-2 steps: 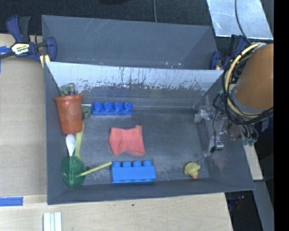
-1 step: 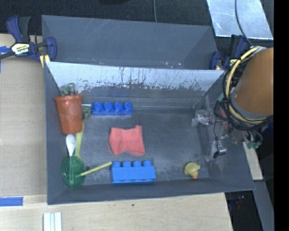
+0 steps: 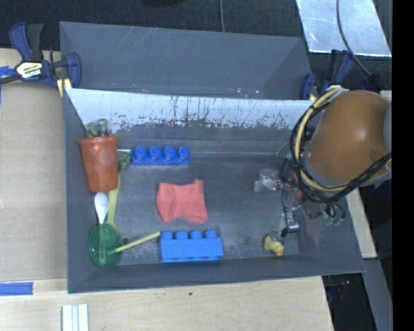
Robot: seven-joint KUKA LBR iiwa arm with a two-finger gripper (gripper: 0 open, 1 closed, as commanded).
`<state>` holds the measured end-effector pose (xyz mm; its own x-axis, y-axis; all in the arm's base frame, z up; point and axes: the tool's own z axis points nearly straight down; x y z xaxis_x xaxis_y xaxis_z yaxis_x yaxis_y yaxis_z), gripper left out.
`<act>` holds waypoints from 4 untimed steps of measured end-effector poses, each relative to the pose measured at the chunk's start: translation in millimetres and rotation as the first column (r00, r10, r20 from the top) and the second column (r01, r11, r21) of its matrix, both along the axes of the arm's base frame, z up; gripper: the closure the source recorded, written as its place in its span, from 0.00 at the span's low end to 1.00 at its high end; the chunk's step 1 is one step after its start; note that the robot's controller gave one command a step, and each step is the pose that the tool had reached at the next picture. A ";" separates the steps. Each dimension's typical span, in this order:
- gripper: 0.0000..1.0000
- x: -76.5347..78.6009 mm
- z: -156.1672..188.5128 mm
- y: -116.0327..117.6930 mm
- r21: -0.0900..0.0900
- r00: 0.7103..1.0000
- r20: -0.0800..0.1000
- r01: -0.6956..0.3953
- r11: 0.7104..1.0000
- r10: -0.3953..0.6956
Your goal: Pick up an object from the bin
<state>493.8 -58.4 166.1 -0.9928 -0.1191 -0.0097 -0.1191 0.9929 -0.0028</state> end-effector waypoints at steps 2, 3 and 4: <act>0.00 6.1 -38.7 57.9 0.000 0.993 -0.006 -0.117 0.993 0.117; 0.00 37.0 -59.0 105.5 0.002 0.997 0.000 0.078 0.997 -0.078; 0.00 34.9 -49.3 110.3 0.001 0.998 0.000 0.057 0.998 -0.057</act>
Offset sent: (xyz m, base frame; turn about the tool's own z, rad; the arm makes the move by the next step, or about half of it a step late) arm 0.0067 0.0869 -0.0515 -0.0199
